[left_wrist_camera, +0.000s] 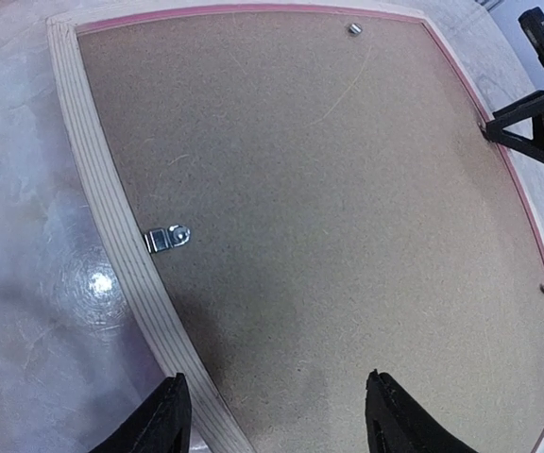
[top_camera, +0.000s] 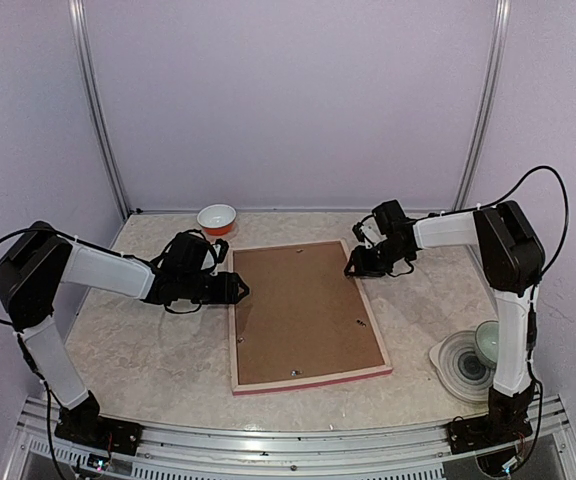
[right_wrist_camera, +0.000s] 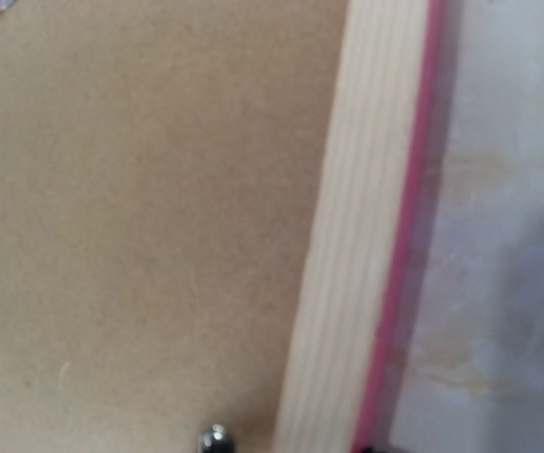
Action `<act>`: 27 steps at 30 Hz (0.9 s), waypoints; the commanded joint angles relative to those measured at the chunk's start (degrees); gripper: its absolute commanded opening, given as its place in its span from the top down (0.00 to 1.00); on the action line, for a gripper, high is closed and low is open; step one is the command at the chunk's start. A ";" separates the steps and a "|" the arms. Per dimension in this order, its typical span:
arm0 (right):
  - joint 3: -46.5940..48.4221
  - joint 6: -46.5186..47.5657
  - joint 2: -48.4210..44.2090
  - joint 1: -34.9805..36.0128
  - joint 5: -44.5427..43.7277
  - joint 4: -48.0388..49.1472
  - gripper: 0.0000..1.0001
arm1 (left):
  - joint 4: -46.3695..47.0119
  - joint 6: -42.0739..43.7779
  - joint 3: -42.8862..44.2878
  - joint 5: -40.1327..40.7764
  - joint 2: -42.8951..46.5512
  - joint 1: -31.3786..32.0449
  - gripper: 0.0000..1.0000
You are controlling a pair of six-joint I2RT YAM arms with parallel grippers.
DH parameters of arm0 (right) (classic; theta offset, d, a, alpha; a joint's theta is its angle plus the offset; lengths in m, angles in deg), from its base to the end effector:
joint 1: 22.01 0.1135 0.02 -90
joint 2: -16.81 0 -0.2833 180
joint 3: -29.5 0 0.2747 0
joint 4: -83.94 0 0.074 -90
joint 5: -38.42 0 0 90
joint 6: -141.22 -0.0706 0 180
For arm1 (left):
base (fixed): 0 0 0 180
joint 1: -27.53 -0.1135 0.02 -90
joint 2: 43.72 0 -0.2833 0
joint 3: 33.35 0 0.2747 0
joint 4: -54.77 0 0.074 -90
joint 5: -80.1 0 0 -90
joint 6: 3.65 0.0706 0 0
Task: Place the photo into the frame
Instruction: Press the fastener onto the backboard.
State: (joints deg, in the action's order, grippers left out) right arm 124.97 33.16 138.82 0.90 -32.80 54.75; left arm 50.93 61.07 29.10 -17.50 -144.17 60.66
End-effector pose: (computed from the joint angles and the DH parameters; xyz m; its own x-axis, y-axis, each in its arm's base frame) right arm 0.4473 0.2137 0.1146 -0.8897 -0.0574 -0.4529 -0.2732 0.8618 0.4275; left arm 0.3258 -0.2238 0.1269 -0.7717 -0.0018 -0.6360 0.3259 0.8576 -0.3979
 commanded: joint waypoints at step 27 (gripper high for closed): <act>2.54 -0.19 -2.40 1.17 -4.60 -5.13 0.66 | 1.77 0.23 -0.57 -1.09 -0.28 -0.35 0.37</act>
State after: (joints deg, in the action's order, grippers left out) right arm 125.45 31.98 138.82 1.17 -34.68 53.94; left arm 51.21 61.07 29.10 -18.29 -144.19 60.66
